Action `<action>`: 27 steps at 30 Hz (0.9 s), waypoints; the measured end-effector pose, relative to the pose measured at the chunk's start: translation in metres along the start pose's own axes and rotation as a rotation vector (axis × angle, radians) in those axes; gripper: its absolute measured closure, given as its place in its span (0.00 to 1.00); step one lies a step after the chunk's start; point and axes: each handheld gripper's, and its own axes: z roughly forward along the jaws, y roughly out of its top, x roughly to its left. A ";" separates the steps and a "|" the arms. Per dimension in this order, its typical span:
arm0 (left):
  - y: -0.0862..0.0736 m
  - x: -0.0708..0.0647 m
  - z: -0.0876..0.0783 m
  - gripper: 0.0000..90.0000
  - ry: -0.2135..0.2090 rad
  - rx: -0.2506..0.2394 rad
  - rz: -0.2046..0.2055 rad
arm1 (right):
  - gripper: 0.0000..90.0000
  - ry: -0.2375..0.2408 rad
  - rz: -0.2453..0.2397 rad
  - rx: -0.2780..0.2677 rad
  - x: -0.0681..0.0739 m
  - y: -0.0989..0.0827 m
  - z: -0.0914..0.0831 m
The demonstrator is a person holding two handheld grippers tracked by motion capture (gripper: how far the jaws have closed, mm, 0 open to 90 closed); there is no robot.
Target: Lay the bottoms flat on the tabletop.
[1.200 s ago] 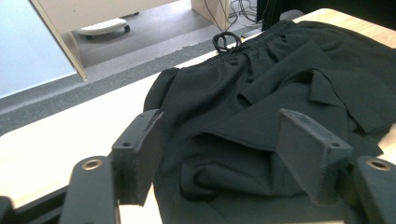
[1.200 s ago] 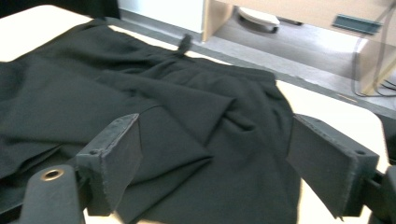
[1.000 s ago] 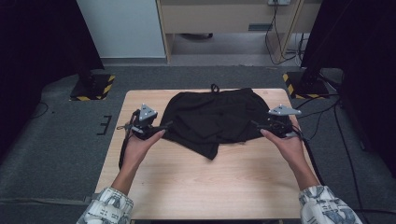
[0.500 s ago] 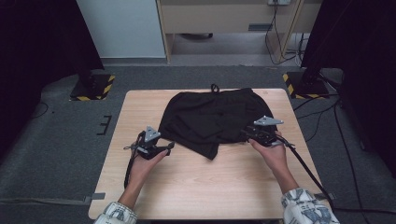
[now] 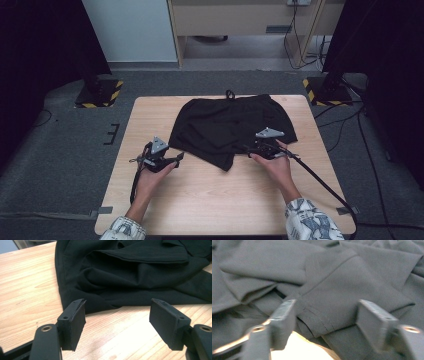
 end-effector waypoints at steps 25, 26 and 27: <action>0.005 -0.017 0.005 0.32 -0.055 0.007 0.009 | 0.66 0.038 0.087 -0.004 -0.011 -0.070 -0.093; 0.007 -0.019 0.007 0.32 -0.061 0.001 0.008 | 0.61 0.038 0.100 -0.005 -0.011 -0.069 -0.094; 0.011 -0.021 0.009 0.33 -0.067 -0.004 0.003 | 0.56 0.034 0.102 -0.003 -0.010 -0.068 -0.097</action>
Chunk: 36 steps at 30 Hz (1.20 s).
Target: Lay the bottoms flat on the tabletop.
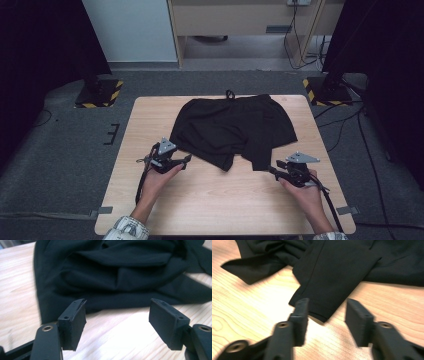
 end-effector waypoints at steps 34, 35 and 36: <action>0.044 -0.058 0.050 0.97 -0.056 -0.005 0.053 | 0.48 -0.105 0.003 0.033 0.009 -0.034 -0.036; 0.039 -0.056 0.040 0.97 -0.061 -0.017 0.044 | 0.48 -0.102 -0.003 0.035 0.009 -0.034 -0.035; 0.036 -0.055 0.034 0.97 -0.064 -0.021 0.041 | 0.48 -0.100 -0.006 0.033 0.010 -0.033 -0.034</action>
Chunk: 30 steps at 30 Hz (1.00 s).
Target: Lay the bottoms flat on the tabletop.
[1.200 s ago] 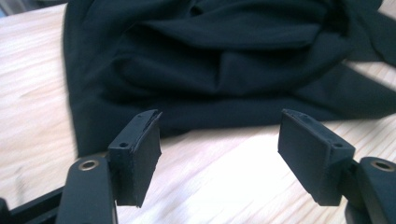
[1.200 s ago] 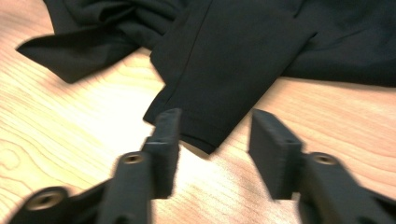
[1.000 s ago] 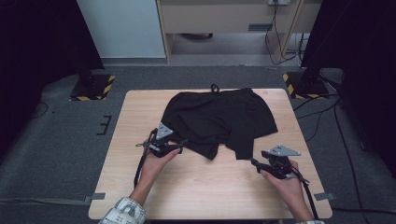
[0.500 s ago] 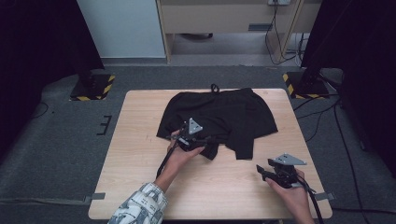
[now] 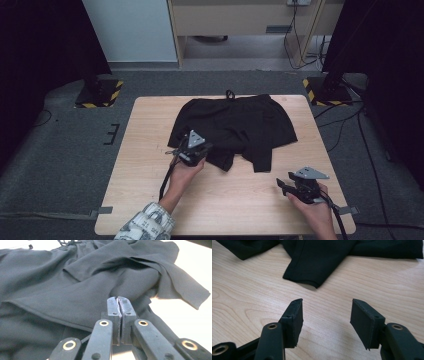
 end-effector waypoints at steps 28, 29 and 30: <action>-0.096 0.028 -0.128 0.94 0.113 0.137 -0.026 | 0.78 0.217 -0.247 -0.029 0.073 0.063 0.072; -0.098 0.030 -0.127 0.92 0.126 0.135 -0.023 | 0.79 0.203 -0.272 -0.032 0.076 0.064 0.073; -0.099 0.032 -0.126 0.89 0.125 0.127 -0.030 | 0.80 0.194 -0.301 -0.036 0.081 0.066 0.072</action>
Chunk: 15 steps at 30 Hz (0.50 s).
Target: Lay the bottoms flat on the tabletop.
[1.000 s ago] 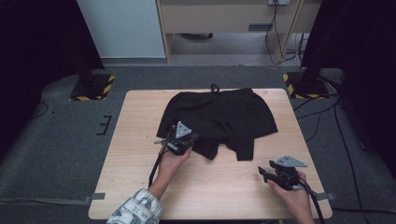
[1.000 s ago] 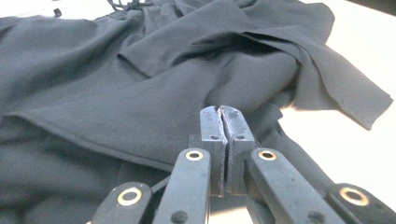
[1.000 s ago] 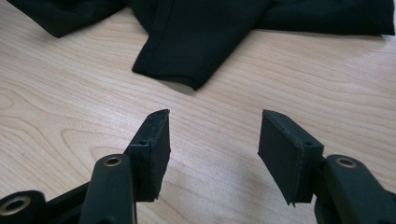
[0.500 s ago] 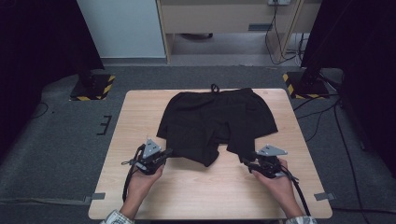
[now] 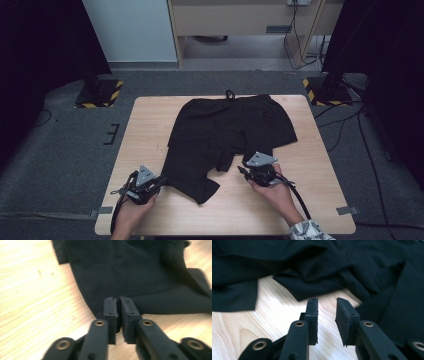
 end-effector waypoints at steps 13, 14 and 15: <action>0.004 0.008 0.013 0.58 0.086 -0.016 -0.031 | 0.64 0.079 0.016 0.013 0.046 0.031 0.024; 0.004 0.008 0.014 0.58 0.087 -0.019 -0.031 | 0.61 0.088 0.019 0.011 0.052 0.035 0.029; 0.004 0.008 0.015 0.57 0.091 -0.017 -0.034 | 0.58 0.092 0.018 0.008 0.056 0.040 0.032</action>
